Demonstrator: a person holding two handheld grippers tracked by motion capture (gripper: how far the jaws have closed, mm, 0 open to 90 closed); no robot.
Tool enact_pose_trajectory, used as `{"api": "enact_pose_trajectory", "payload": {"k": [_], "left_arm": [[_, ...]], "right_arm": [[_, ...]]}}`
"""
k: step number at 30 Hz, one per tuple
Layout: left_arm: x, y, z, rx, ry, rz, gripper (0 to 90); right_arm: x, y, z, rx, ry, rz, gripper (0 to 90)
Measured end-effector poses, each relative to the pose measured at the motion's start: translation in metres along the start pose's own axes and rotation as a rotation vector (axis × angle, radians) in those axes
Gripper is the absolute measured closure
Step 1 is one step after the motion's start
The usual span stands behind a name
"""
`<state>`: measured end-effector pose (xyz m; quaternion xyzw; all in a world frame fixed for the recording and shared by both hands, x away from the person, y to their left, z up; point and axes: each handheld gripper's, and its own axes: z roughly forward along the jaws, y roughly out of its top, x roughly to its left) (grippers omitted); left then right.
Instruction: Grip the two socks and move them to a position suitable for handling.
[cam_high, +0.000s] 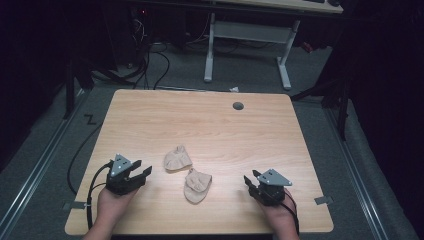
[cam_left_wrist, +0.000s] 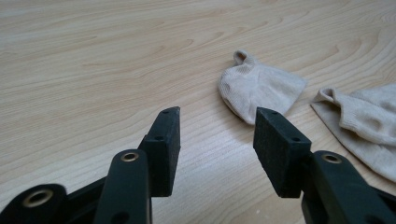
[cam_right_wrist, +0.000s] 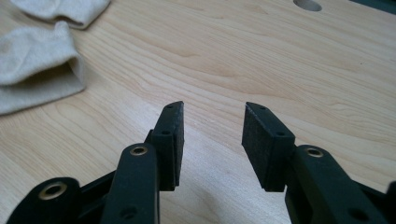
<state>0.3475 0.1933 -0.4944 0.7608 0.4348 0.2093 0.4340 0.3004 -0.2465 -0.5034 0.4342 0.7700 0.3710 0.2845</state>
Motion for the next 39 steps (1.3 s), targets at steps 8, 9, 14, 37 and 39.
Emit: {"api": "enact_pose_trajectory", "payload": {"k": [8, 9, 14, 37, 39], "left_arm": [[-0.001, 0.003, 0.008, 0.010, -0.015, -0.009, 51.2], [-0.001, 0.003, 0.008, 0.010, -0.015, -0.009, 51.2], [-0.003, 0.002, 0.003, 0.006, -0.010, 0.007, 51.3], [-0.005, -0.001, 0.001, 0.008, -0.022, 0.006, 51.9], [-0.005, -0.001, 0.000, 0.010, -0.022, 0.010, 51.8]], "right_arm": [[-0.003, -0.008, -0.001, 0.030, 0.010, 0.024, 58.9], [-0.002, -0.007, -0.001, 0.028, 0.010, 0.023, 58.9], [0.001, -0.005, 0.002, 0.029, 0.016, 0.010, 59.2], [0.061, 0.054, 0.041, 0.014, 0.229, -0.083, 72.3], [0.066, 0.059, 0.046, 0.012, 0.240, -0.089, 72.3]]}}
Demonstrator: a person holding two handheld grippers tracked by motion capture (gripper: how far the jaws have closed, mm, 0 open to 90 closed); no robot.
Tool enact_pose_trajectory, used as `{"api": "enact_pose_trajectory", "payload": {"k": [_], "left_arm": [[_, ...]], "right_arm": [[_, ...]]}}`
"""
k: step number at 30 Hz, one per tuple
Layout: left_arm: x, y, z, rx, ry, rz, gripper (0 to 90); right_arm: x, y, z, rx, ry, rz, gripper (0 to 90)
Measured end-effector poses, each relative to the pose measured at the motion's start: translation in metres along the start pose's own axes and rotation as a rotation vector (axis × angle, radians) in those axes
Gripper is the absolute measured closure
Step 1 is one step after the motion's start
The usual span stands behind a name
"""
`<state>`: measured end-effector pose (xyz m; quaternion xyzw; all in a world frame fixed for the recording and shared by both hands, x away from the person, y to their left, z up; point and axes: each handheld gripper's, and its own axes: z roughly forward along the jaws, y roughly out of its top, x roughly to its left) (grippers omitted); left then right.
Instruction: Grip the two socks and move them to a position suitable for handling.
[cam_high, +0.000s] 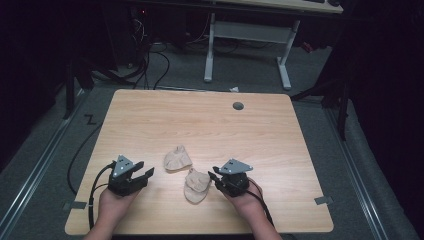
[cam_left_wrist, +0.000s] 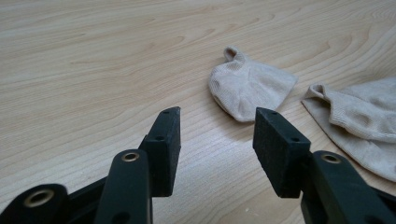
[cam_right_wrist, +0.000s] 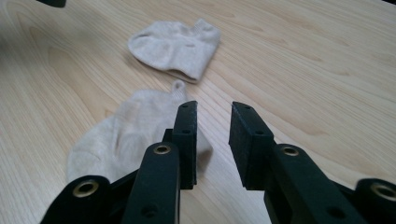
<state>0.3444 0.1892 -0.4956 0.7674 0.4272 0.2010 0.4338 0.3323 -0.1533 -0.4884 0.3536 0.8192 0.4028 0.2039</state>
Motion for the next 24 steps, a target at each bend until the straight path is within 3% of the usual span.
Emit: {"api": "enact_pose_trajectory", "payload": {"k": [14, 16, 17, 18, 24], "left_arm": [[-0.001, 0.000, 0.000, 0.000, -0.006, 0.002, 51.9], [-0.001, 0.000, 0.000, -0.001, -0.006, 0.002, 51.9], [-0.001, 0.000, 0.000, -0.001, -0.007, 0.004, 51.9], [-0.002, 0.000, 0.000, -0.001, -0.008, 0.004, 51.9], [-0.007, 0.001, 0.002, 0.005, -0.024, 0.018, 52.2]], "right_arm": [[0.008, 0.011, 0.016, 0.018, 0.027, -0.020, 73.8], [0.008, 0.010, 0.019, 0.031, 0.030, -0.017, 77.8], [0.008, 0.008, 0.022, 0.046, 0.028, -0.019, 86.4], [0.007, 0.007, 0.023, 0.050, 0.032, -0.012, 89.2], [0.009, -0.005, 0.034, 0.118, 0.047, -0.012, 90.0]]}}
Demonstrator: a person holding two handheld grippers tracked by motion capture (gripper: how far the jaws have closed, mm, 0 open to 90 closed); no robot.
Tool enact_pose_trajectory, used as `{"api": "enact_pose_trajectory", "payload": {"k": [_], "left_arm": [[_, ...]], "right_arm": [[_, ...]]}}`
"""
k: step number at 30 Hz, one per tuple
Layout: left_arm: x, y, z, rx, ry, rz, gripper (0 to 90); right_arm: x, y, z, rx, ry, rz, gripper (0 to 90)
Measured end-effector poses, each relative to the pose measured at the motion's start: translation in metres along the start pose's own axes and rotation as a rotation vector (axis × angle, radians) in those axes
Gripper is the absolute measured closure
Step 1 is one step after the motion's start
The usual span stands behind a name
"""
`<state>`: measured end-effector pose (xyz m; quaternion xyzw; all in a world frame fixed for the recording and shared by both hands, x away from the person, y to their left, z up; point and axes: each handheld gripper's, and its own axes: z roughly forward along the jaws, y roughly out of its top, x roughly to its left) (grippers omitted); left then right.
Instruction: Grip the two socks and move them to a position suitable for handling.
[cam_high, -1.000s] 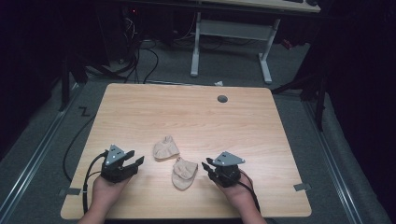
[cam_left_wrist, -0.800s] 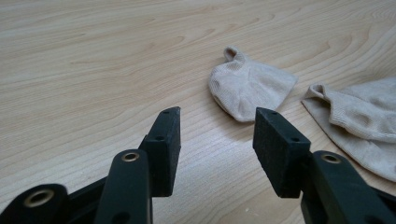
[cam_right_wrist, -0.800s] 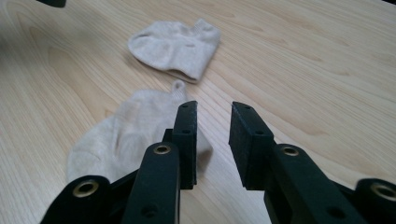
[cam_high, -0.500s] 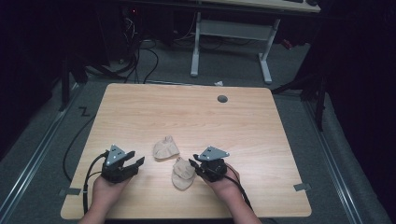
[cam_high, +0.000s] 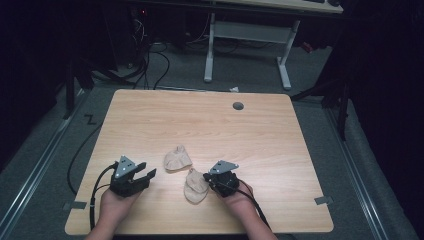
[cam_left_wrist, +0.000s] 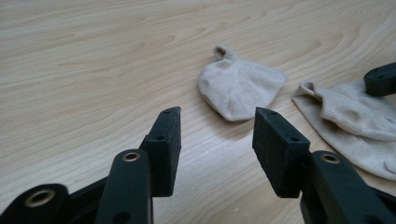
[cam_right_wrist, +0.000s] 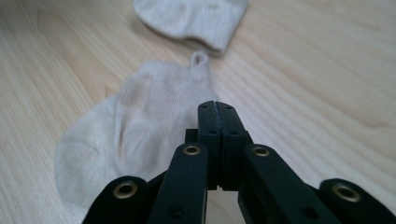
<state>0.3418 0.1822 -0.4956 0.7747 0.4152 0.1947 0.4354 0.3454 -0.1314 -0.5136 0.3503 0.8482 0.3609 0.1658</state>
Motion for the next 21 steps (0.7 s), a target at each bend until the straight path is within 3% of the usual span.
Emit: {"api": "enact_pose_trajectory", "payload": {"k": [6, 14, 21], "left_arm": [[-0.020, 0.001, 0.005, 0.025, -0.051, 0.057, 54.9], [-0.080, 0.001, 0.017, 0.083, -0.185, 0.169, 58.9], [-0.108, -0.007, 0.026, 0.152, -0.252, 0.207, 68.4]], "right_arm": [[0.005, -0.013, 0.001, 0.031, 0.003, -0.004, 89.9], [0.015, -0.028, -0.015, 0.029, 0.006, 0.011, 89.5], [0.025, -0.039, -0.028, 0.032, 0.004, 0.001, 89.0]]}}
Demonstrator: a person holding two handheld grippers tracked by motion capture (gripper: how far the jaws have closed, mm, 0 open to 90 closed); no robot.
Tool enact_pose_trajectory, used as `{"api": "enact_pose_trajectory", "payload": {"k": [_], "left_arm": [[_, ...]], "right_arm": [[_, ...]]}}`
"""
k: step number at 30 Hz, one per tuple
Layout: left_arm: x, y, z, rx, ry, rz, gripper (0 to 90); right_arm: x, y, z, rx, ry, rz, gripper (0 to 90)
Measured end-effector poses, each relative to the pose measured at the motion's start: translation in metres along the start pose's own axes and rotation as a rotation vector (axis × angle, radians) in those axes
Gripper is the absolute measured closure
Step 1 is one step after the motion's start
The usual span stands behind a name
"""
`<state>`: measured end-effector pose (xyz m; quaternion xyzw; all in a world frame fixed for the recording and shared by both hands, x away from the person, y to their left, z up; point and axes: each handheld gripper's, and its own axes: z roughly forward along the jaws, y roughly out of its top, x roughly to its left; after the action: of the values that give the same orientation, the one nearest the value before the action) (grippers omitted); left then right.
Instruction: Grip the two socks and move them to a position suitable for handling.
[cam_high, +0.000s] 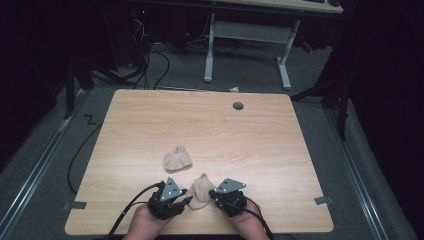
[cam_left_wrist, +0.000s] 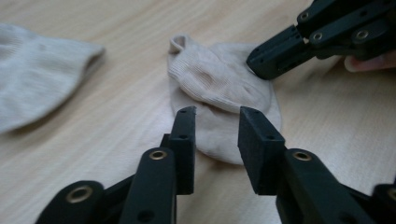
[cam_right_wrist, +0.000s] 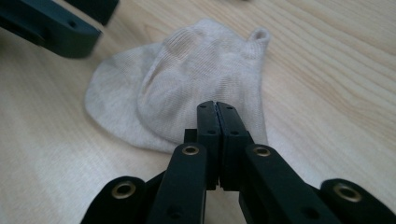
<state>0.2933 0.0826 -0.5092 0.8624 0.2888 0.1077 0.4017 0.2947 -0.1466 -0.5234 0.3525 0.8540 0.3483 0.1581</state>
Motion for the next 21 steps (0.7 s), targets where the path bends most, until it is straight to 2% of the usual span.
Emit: {"api": "enact_pose_trajectory", "payload": {"k": [1, 2, 3, 4, 5, 6, 7, 12, 14, 15, 16, 18, 19, 21], "left_arm": [[0.000, 0.000, 0.000, 0.000, 0.000, 0.000, 70.4], [-0.005, 0.000, 0.004, 0.024, -0.019, 0.004, 73.1], [-0.008, -0.001, 0.007, 0.042, -0.022, 0.013, 74.9], [-0.008, -0.001, 0.007, 0.042, -0.022, 0.013, 77.4], [-0.011, -0.002, 0.012, 0.072, -0.016, 0.030, 79.2], [-0.012, -0.003, 0.013, 0.083, -0.014, 0.035, 80.4], [-0.012, -0.003, 0.013, 0.083, -0.014, 0.035, 81.4], [-0.012, -0.004, 0.016, 0.086, -0.009, 0.049, 83.3], [-0.011, -0.005, 0.016, 0.084, -0.013, 0.048, 83.5], [-0.011, -0.005, 0.016, 0.084, -0.013, 0.048, 83.5], [-0.011, -0.005, 0.016, 0.082, -0.016, 0.051, 83.6], [-0.010, -0.006, 0.016, 0.079, -0.016, 0.052, 83.7], [-0.010, -0.006, 0.016, 0.079, -0.016, 0.051, 83.6], [-0.009, -0.006, 0.015, 0.082, -0.015, 0.054, 83.7]], "right_arm": [[0.001, -0.001, -0.001, 0.001, 0.002, 0.000, 88.9], [0.003, -0.003, -0.003, -0.001, 0.003, -0.001, 88.8], [0.004, -0.004, -0.004, -0.001, 0.004, -0.001, 88.6], [0.004, -0.004, -0.004, -0.001, 0.004, -0.001, 88.6], [0.006, -0.006, -0.006, 0.000, 0.000, -0.006, 87.8], [0.007, -0.006, -0.007, -0.002, 0.001, -0.006, 87.4], [0.007, -0.006, -0.007, -0.002, 0.001, -0.006, 87.4], [0.016, 0.004, -0.013, -0.094, 0.024, -0.011, 79.7], [0.020, 0.007, -0.010, -0.103, 0.028, -0.017, 73.1], [0.020, 0.007, -0.010, -0.103, 0.028, -0.017, 73.1], [0.022, 0.009, -0.003, -0.088, 0.023, -0.014, 68.6], [0.022, 0.009, 0.005, -0.059, 0.021, -0.016, 69.1], [0.022, 0.008, 0.009, -0.040, 0.013, -0.018, 72.7], [0.022, 0.008, 0.010, -0.035, 0.024, -0.011, 82.9]]}}
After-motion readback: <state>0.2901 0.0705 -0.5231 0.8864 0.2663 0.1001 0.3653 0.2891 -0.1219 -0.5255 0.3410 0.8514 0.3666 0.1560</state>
